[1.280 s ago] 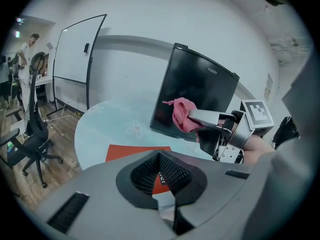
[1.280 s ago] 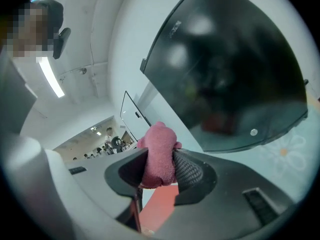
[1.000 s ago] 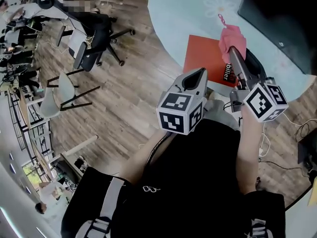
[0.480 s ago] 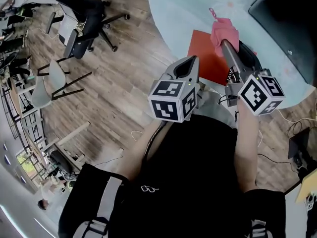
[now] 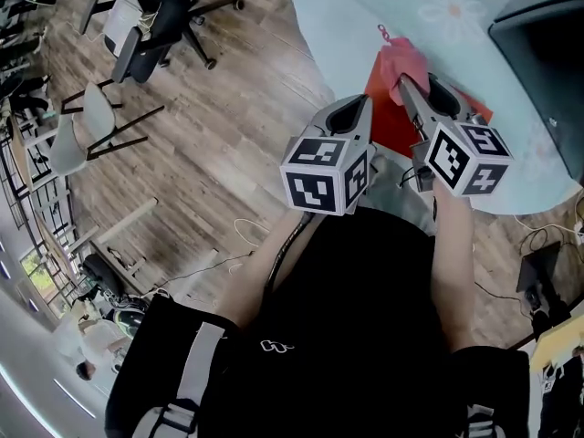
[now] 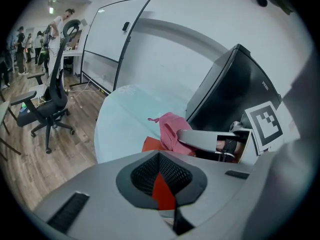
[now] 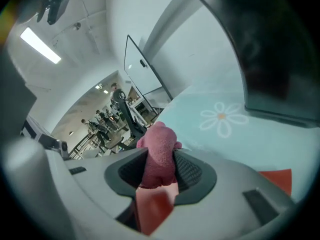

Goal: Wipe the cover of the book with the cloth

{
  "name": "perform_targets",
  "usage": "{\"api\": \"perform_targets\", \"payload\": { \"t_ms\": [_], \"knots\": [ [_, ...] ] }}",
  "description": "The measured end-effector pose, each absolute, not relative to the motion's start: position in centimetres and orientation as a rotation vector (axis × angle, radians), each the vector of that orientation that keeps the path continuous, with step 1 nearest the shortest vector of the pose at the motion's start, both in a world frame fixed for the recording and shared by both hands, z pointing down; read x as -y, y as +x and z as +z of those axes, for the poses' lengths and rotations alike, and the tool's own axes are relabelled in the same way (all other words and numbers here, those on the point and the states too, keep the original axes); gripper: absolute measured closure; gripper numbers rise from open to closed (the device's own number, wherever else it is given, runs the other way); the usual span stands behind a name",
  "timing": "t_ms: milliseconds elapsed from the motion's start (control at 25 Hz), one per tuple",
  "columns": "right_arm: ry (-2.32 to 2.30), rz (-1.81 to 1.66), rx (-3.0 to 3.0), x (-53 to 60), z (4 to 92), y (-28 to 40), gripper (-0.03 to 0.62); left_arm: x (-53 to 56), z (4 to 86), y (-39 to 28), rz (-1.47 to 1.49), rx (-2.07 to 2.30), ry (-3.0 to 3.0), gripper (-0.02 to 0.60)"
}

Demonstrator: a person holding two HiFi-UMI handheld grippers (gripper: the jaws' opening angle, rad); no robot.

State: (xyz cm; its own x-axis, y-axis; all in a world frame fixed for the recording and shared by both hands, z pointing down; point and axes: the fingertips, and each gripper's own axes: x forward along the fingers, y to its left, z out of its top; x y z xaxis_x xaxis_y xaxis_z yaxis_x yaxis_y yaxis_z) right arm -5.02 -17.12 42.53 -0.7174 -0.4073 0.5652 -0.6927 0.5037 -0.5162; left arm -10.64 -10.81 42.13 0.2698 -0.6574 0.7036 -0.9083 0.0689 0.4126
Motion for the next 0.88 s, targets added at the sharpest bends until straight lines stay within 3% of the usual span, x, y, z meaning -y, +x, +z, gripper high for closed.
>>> {"api": "perform_targets", "payload": {
  "t_ms": [880],
  "knots": [
    [0.849,0.830,2.273,17.5,47.0,-7.5,0.434,12.0,43.4,-12.5,0.455,1.423,1.633,0.571]
  ]
}}
